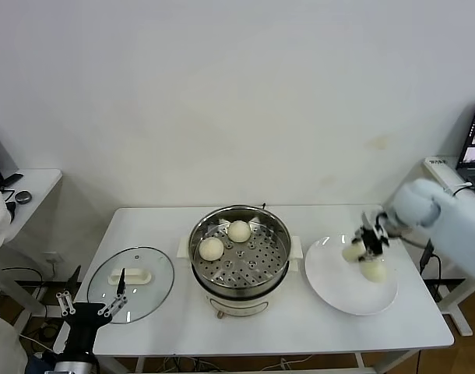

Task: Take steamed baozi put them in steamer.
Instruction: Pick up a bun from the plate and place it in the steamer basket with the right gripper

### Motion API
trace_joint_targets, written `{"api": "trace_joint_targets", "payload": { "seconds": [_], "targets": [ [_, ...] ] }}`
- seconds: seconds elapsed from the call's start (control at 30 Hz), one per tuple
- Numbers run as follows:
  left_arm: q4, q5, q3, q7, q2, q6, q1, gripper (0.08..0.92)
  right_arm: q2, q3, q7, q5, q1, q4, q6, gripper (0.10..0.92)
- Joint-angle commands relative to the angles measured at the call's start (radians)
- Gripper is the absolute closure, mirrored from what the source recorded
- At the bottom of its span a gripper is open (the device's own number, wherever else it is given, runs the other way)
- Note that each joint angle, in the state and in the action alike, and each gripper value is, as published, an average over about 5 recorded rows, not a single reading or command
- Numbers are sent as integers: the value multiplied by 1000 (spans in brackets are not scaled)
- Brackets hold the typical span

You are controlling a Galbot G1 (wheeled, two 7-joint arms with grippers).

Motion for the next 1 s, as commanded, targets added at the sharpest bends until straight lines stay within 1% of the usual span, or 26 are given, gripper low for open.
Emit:
{"api": "trace_joint_targets", "payload": {
  "seconds": [0.03, 0.27, 0.5, 0.67, 1.0],
  "targets": [
    [-3, -1, -10, -1, -3, -1, 0, 177, 225, -233, -2, 223, 387, 33, 116, 538],
    [-8, -2, -28, -3, -11, -5, 10, 177, 428, -330, 8, 180, 362, 56, 259, 538],
    [-16, -3, -43, -4, -20, -3, 10, 177, 564, -404, 42, 29, 281, 32, 432, 538],
    [-10, -5, -51, -4, -21, -3, 6, 177, 613, -426, 52, -81, 243, 12, 525, 533],
    [2, -6, -57, -6, -20, -4, 3, 177, 613, -451, 62, -130, 191, 3, 627, 533]
  ]
}}
